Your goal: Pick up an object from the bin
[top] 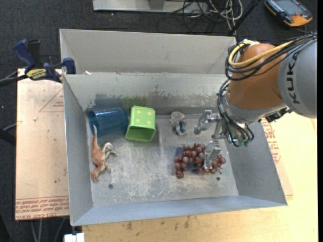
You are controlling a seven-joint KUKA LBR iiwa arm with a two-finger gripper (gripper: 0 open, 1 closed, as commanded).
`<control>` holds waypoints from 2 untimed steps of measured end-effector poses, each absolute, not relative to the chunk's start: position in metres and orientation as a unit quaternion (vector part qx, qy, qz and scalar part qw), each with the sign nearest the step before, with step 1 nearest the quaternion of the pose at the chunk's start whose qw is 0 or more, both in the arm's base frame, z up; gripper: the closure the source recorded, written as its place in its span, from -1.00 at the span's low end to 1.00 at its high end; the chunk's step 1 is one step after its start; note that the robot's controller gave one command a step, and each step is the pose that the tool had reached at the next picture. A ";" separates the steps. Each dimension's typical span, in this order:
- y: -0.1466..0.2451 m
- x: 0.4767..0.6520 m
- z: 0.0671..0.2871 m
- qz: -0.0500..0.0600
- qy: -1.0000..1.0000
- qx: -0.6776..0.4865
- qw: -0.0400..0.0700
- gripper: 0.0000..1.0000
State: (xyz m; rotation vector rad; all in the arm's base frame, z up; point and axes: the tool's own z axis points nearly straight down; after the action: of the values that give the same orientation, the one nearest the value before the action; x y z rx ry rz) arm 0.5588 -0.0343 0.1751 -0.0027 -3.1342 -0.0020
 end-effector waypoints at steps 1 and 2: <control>-0.034 0.560 0.179 0.000 -1.000 0.000 0.000 -1.00; -0.040 0.582 0.081 -0.003 -1.000 0.000 0.000 1.00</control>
Offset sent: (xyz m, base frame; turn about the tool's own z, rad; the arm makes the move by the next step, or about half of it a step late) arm 0.0194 -0.0094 -0.1010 -0.0011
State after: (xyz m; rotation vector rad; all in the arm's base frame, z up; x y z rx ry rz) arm 0.5816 -0.0402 0.0815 -0.0011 -3.1422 -0.0100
